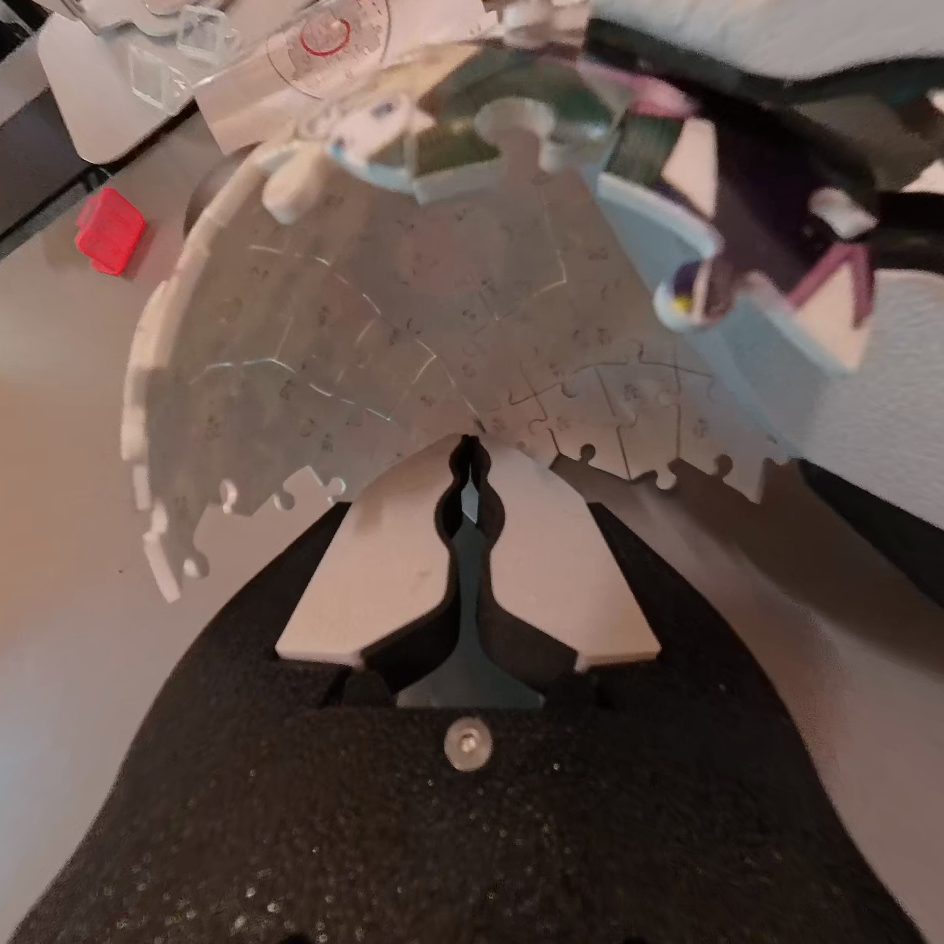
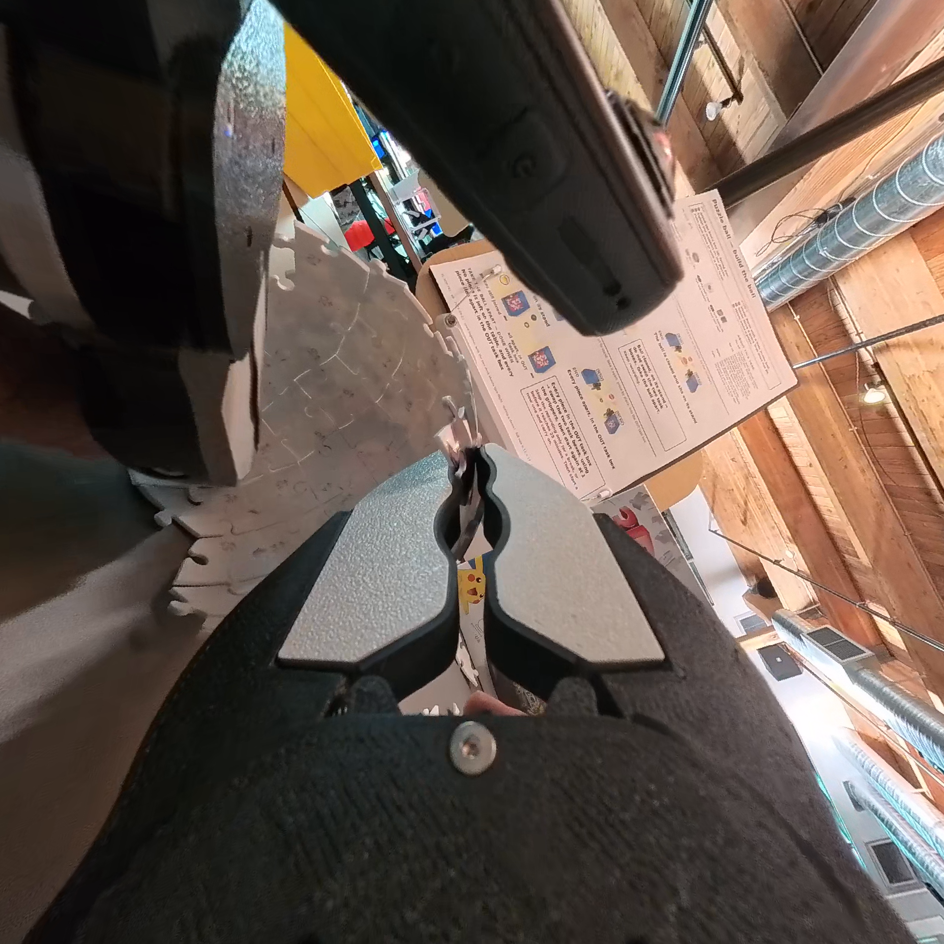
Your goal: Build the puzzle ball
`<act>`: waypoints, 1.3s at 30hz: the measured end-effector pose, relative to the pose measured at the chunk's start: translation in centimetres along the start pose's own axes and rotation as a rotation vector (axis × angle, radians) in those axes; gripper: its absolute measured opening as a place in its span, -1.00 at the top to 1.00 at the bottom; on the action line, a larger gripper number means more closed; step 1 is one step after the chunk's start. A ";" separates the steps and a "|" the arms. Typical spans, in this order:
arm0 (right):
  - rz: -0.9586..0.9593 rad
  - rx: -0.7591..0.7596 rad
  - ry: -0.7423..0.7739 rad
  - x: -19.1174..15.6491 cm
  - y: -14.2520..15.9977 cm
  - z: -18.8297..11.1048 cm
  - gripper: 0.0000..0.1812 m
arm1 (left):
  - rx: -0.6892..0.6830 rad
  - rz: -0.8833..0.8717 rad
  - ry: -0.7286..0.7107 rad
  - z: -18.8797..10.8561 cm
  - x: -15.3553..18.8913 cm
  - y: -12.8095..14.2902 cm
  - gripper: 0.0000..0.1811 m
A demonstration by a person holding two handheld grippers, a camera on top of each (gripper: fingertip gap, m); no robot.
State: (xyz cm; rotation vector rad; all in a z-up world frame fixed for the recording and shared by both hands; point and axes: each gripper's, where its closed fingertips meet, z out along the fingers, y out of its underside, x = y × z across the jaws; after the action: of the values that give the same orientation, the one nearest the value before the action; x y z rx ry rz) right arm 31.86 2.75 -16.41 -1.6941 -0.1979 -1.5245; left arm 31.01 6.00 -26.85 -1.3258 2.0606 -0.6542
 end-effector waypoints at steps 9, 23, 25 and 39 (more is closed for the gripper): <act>0.013 -0.002 -0.002 -0.1 0.1 0.1 0.96 | -0.016 0.001 -0.036 0.6 -0.4 0.0 1.00; -0.008 0.000 0.000 -0.2 0.1 0.2 0.96 | 0.011 0.017 -0.069 -0.8 -1.0 0.7 0.86; -0.011 0.003 -0.002 -0.2 0.0 0.2 0.96 | -0.018 -0.003 -0.068 -0.9 -0.9 1.4 0.80; -0.016 0.014 -0.008 -0.3 -0.3 0.1 0.96 | 0.013 -0.083 -0.021 -0.6 -0.8 1.2 0.92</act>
State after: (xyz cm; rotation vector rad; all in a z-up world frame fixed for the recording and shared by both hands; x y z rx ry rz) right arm 31.66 3.09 -16.58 -1.6914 -0.2270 -1.5249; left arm 30.10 7.21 -27.11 -1.4111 1.9899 -0.6858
